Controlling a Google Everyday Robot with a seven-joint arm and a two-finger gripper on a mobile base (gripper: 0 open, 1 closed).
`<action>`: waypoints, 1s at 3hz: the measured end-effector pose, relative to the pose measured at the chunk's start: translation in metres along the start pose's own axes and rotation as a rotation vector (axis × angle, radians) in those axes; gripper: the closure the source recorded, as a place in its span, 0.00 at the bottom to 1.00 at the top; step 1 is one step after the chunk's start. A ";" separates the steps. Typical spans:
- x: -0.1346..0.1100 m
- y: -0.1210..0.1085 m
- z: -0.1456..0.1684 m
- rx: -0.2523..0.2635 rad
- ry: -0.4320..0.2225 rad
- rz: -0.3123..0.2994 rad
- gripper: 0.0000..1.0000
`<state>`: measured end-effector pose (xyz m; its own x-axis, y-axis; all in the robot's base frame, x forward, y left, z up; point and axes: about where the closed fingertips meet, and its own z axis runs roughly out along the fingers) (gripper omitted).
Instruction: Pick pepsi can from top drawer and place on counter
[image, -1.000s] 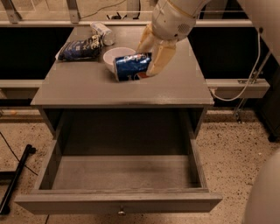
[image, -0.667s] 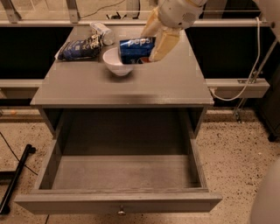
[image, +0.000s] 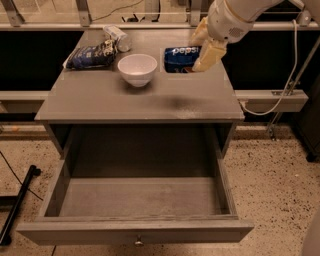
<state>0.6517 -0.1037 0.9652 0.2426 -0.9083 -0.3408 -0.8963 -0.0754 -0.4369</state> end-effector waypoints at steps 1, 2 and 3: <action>0.028 0.019 0.038 -0.047 0.017 0.069 0.86; 0.037 0.051 0.092 -0.146 0.010 0.115 0.62; 0.038 0.056 0.099 -0.164 0.011 0.120 0.39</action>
Offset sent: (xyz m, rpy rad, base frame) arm -0.0128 0.0123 -0.1818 -0.0032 0.3098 -0.0556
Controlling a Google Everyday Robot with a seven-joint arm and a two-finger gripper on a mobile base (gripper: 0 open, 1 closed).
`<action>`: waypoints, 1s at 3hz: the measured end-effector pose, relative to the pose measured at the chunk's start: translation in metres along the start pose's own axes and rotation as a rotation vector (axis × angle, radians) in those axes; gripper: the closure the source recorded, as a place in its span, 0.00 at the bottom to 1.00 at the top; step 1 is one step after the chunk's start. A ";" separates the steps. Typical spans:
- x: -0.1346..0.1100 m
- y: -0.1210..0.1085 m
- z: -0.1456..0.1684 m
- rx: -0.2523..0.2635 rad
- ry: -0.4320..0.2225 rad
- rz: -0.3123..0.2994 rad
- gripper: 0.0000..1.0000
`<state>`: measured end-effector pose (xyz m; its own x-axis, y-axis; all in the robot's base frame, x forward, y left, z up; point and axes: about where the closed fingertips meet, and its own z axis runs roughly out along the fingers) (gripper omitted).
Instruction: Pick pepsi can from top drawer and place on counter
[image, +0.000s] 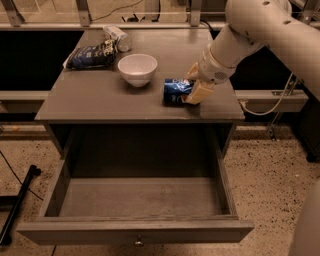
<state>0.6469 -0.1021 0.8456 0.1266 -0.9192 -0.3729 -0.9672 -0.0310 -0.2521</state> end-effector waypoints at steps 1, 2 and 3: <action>-0.001 0.000 0.002 -0.004 -0.001 -0.001 0.15; -0.001 0.001 0.005 -0.008 -0.001 -0.002 0.00; -0.001 0.001 0.005 -0.008 -0.001 -0.002 0.00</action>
Offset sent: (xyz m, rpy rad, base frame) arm 0.0000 0.0014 -0.0018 -0.0002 0.0029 0.0024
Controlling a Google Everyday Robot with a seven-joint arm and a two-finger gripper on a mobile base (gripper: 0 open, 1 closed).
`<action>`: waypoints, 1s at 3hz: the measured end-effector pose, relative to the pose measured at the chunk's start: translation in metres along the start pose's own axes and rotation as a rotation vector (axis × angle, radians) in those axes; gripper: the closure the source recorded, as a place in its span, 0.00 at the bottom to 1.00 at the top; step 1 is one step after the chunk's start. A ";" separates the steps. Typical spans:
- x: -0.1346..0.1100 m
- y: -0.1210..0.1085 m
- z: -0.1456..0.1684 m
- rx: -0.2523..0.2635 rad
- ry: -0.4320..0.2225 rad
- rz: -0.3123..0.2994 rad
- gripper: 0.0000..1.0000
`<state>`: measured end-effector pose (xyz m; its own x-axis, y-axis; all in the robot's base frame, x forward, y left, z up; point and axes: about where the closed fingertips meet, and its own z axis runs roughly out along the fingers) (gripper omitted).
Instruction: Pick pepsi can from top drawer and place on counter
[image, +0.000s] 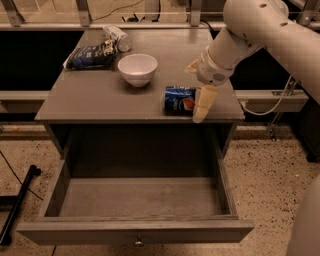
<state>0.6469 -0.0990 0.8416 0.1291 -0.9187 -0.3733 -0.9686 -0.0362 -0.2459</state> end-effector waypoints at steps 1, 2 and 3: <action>0.000 -0.001 -0.016 0.036 -0.036 -0.004 0.00; 0.020 0.038 -0.096 0.109 -0.003 0.005 0.00; 0.020 0.038 -0.096 0.109 -0.004 0.005 0.00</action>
Offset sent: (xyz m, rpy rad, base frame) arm -0.0522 -0.0722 0.1106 0.0934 -0.1880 -0.0513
